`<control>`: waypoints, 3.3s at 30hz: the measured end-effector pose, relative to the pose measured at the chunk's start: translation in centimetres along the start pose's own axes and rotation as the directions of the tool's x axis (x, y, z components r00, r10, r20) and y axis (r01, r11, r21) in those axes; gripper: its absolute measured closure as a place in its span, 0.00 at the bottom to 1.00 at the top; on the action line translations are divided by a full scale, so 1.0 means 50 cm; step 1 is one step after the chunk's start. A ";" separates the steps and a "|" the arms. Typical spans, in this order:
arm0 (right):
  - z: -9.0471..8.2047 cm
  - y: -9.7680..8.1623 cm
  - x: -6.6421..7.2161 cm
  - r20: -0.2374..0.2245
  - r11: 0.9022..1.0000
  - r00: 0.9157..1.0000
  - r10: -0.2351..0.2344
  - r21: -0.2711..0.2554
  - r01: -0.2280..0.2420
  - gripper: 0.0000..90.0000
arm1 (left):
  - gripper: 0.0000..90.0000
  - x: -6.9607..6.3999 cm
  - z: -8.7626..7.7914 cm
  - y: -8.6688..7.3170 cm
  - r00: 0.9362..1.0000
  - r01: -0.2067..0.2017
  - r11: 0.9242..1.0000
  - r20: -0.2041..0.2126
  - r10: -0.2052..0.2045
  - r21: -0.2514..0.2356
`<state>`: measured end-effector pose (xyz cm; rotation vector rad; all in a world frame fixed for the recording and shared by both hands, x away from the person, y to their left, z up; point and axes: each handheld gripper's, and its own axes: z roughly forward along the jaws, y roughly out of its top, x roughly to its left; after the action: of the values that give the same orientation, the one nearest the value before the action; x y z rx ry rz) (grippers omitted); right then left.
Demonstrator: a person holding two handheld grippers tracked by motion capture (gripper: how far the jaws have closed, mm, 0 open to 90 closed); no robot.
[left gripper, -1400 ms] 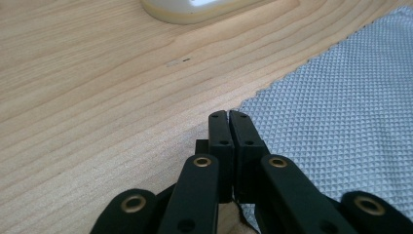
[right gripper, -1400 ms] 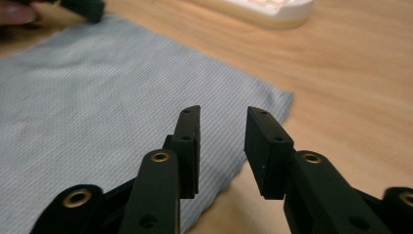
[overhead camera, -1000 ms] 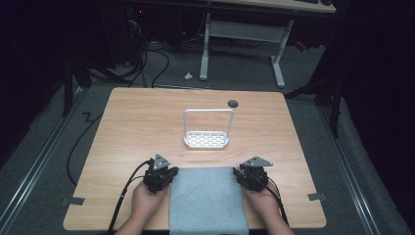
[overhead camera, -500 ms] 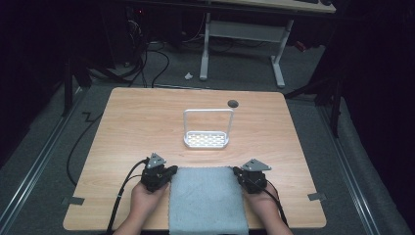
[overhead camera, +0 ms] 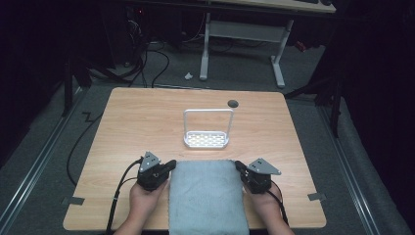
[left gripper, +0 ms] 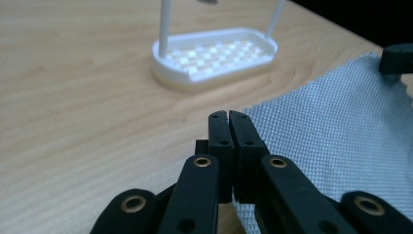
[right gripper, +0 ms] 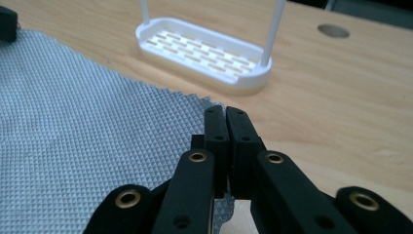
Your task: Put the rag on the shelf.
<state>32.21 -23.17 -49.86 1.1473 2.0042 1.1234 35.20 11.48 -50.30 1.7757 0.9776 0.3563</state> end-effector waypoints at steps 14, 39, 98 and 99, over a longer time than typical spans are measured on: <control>-0.043 0.080 -0.013 0.020 0.991 1.000 -0.010 -0.130 0.013 0.99 | 0.99 -0.015 -0.036 0.066 0.998 -0.054 0.990 -0.026 0.051 -0.130; -0.099 0.211 -0.031 0.043 0.951 0.999 0.000 -0.309 0.013 0.99 | 0.99 -0.026 -0.088 0.213 0.993 -0.116 0.953 -0.058 0.104 -0.279; 0.075 0.370 -0.166 0.096 0.965 0.994 0.052 -0.262 -0.025 1.00 | 0.99 0.088 0.105 0.394 0.955 -0.219 0.969 -0.230 0.188 -0.117; 0.082 0.368 -0.167 0.095 0.967 0.995 0.043 -0.256 -0.018 1.00 | 0.99 0.091 0.108 0.392 0.955 -0.217 0.970 -0.231 0.189 -0.107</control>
<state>46.81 -23.77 -35.29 1.0812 1.7141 1.2714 50.28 8.75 -36.19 1.7457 0.9017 0.7444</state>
